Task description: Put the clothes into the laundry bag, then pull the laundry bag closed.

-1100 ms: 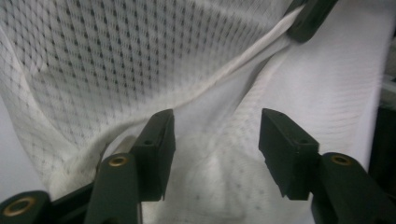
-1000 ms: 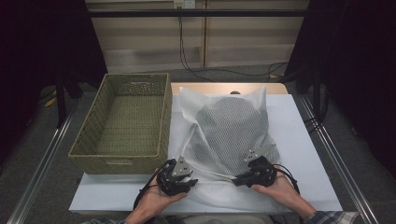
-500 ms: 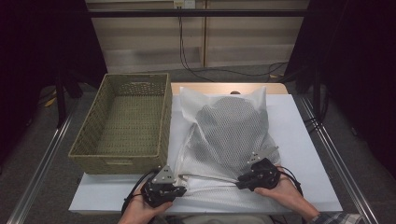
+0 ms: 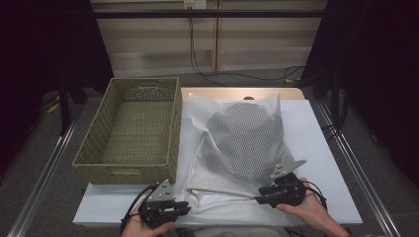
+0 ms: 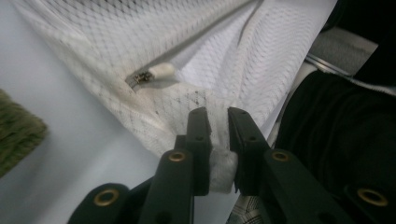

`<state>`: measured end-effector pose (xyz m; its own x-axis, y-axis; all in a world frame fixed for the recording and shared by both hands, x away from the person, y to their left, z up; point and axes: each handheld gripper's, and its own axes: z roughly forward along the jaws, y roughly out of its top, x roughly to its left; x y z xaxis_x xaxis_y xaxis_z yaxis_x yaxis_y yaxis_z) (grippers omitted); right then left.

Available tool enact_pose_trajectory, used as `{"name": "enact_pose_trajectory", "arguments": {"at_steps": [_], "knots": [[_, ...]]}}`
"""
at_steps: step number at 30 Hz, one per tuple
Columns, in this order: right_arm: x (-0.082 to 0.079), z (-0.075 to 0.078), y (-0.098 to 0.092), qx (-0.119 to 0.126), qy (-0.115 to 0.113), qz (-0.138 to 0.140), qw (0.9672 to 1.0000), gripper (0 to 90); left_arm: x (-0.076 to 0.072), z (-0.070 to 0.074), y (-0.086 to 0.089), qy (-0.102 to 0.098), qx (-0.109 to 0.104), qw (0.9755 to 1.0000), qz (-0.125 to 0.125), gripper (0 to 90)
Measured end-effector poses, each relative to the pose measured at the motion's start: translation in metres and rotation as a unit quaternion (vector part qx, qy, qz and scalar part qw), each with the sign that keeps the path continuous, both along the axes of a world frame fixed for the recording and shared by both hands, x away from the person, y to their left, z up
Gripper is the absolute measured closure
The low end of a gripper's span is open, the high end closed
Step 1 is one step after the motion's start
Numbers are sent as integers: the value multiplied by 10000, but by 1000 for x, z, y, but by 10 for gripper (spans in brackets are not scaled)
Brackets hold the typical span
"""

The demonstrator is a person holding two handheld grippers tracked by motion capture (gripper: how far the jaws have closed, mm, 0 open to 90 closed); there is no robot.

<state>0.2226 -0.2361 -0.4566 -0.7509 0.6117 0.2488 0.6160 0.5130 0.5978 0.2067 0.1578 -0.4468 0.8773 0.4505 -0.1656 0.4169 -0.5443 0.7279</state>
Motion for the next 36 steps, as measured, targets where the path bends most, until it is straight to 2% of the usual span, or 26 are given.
{"name": "enact_pose_trajectory", "arguments": {"at_steps": [1, 2, 3, 5, 6, 8, 10, 15, 18, 19, 20, 22, 23, 27, 30, 31, 34, 36], "knots": [[-1, 0, -2, 43, -31, -5, 10000, 669, 0, 3, 4, -159, -122, 9997, 146, 790], [-1, 1, -4, 62, -37, 11, 10000, 687, 1, 5, 7, -205, -174, 9995, 161, 789], [-2, 1, -4, 73, -18, -9, 10000, 687, 3, 6, 10, -164, -379, 9990, 170, 786], [-2, 2, -4, 158, -36, 15, 9999, 697, 6, 6, 14, -170, -516, 9980, 336, 774], [-1, 2, -3, 177, -76, 32, 9998, 697, 8, 5, 15, -189, -513, 9979, 344, 766], [-1, 3, -1, 221, -75, 20, 9997, 696, 12, 2, 15, -241, -469, 9978, 411, 728], [1, 4, 0, 279, -137, 31, 9995, 668, 16, -1, 15, -294, -440, 9978, 406, 652], [6, 6, 4, 491, -276, 1, 9984, 605, 23, -10, 12, -191, -314, 9987, 354, 573], [7, 7, 8, 491, -334, -25, 9982, 595, 25, -14, 7, -115, -102, 9996, 237, 515], [7, 7, 10, 496, -342, -33, 9982, 580, 25, -16, 6, -127, 17, 9995, 273, 495], [7, 7, 11, 483, -388, -22, 9981, 557, 25, -17, 5, -132, 38, 9995, 277, 480], [7, 7, 14, 473, -402, 5, 9981, 526, 26, -16, 4, -117, 55, 9996, 265, 470], [8, 7, 14, 501, -397, 47, 9979, 513, 26, -16, 3, -173, 31, 9994, 305, 454], [10, 5, 17, 606, -405, 109, 9973, 428, 26, -16, 1, -87, 4, 9997, 235, 418], [11, 5, 19, 642, -434, 51, 9970, 391, 27, -16, 0, -78, -35, 9997, 223, 402], [12, 5, 20, 671, -433, 9, 9968, 385, 27, -17, 0, -37, 18, 9995, 304, 402], [14, 5, 24, 709, -471, -50, 9964, 384, 28, -17, 2, -87, 26, 9994, 339, 413], [15, 6, 30, 749, -473, -12, 9961, 404, 30, -19, 4, -42, 151, 9991, 386, 421]]}}
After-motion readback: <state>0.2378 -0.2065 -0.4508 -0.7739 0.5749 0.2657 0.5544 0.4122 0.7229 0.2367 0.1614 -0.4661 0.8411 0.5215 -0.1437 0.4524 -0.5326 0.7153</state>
